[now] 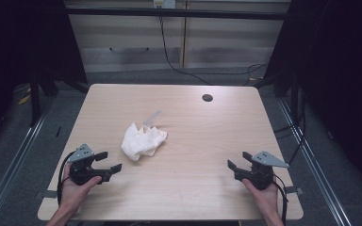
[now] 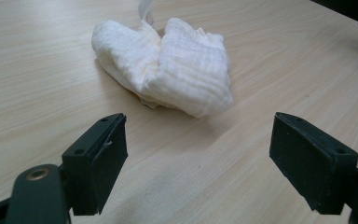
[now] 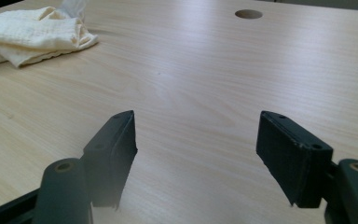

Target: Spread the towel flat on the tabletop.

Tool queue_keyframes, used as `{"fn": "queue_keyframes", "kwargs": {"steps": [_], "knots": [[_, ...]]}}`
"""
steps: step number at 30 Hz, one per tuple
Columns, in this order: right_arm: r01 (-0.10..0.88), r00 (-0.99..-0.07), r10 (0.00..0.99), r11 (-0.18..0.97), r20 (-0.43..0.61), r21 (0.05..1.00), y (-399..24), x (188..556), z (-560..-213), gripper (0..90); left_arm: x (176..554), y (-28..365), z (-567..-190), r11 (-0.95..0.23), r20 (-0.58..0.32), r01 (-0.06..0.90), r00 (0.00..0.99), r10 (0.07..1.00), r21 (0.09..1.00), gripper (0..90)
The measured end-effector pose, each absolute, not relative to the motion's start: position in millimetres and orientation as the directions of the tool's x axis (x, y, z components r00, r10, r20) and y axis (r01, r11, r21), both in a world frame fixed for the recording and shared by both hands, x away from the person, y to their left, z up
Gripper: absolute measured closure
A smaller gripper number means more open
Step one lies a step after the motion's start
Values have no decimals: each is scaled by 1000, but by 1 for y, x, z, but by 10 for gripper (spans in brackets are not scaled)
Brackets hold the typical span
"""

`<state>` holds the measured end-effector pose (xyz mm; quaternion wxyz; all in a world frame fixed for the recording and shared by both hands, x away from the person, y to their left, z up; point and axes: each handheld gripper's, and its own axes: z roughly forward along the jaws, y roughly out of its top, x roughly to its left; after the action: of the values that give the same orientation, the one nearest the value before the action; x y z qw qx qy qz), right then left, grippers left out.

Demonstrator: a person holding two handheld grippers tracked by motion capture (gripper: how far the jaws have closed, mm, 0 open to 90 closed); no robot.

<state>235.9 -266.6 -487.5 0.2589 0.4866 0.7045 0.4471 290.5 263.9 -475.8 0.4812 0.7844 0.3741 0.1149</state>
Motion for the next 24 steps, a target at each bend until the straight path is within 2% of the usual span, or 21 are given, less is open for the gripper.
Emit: {"fn": "queue_keyframes", "kwargs": {"steps": [5, 7, 11, 17, 21, 24], "knots": [[461, -401, 913, 126, 79, 878, -266, 235, -488, 299, 292, 263, -477, -260, -185, 487, 691, 699, 834, 194], [465, -412, 907, 122, 92, 877, -265, 236, -489, 295, 294, 263, -478, -270, -187, 489, 699, 691, 829, 266], [504, -433, 894, 136, 113, 853, -258, 237, -490, 268, 294, 260, -479, -282, -194, 505, 699, 688, 816, 242], [523, -467, 873, 141, 144, 840, -256, 233, -488, 283, 290, 259, -477, -264, -199, 510, 684, 702, 818, 243], [510, -487, 862, 146, 144, 848, -253, 230, -485, 280, 289, 256, -473, -262, -219, 508, 703, 677, 820, 274], [505, -494, 856, 142, 151, 852, -252, 231, -483, 315, 294, 251, -465, -271, -213, 500, 713, 668, 823, 285]]}}
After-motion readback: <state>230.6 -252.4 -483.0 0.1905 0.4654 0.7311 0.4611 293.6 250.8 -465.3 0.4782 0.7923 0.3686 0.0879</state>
